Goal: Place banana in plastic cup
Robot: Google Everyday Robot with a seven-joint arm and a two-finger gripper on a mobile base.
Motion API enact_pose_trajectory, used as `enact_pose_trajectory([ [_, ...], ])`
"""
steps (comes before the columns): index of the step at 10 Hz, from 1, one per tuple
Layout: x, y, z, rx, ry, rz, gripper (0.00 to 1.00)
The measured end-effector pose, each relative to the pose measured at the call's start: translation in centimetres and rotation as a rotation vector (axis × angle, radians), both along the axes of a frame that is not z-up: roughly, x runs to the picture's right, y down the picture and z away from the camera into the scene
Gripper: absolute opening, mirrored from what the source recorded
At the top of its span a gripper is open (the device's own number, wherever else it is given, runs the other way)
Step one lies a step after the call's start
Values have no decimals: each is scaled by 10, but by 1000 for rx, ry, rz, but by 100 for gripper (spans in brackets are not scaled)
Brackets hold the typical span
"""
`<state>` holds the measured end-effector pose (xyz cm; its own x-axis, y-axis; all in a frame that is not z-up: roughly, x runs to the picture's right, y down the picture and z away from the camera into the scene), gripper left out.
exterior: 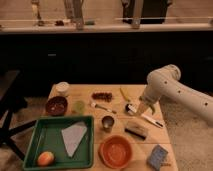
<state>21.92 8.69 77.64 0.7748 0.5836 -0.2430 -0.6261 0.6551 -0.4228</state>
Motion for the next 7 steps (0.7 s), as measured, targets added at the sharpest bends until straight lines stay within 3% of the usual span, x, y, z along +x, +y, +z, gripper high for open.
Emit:
enact_pose_trajectory([
  [4, 2, 0, 2, 13, 11, 38, 80],
  [5, 5, 2, 4, 22, 28, 84, 80],
  [7, 3, 0, 19, 26, 76, 229, 80],
])
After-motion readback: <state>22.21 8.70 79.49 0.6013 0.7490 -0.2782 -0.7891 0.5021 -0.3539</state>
